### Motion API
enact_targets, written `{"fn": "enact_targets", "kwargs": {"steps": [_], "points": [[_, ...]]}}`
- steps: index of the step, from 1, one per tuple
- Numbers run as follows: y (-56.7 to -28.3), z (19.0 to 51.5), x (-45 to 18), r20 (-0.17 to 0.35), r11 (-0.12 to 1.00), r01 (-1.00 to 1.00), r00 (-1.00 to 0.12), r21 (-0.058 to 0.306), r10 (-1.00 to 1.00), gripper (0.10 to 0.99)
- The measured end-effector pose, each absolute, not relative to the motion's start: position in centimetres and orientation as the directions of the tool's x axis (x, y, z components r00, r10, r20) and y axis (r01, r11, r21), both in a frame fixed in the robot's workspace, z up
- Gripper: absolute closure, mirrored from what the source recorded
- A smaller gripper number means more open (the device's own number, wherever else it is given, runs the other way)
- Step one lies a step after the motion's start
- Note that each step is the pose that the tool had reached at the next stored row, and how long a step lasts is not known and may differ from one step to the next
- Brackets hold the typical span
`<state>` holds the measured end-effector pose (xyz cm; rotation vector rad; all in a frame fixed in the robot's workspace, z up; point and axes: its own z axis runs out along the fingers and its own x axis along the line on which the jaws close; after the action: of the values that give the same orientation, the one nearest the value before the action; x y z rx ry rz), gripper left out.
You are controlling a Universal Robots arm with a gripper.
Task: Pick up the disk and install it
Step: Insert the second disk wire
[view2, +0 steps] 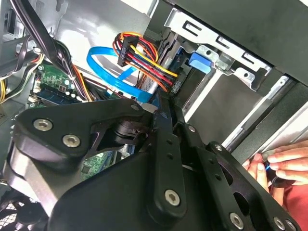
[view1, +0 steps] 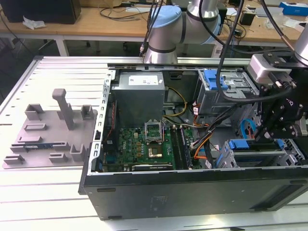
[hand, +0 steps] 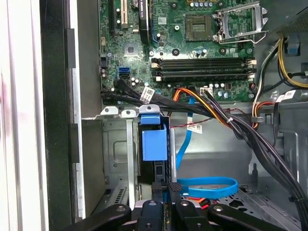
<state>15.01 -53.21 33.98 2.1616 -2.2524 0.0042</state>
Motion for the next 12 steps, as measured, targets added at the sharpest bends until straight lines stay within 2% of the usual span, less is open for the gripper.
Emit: {"fn": "enact_targets", "kwargs": {"steps": [6, 7, 12], "points": [[-53.2, 33.8, 14.9, 0.015, 0.041, -0.999, -0.041, 0.012, -0.999, 0.91], [-53.2, 33.9, 14.9, 0.015, 0.041, -0.999, -0.041, 0.012, -0.999, 0.847], [-53.2, 35.4, 14.9, 0.015, 0.041, -0.999, -0.041, 0.012, -0.999, 0.847]]}}
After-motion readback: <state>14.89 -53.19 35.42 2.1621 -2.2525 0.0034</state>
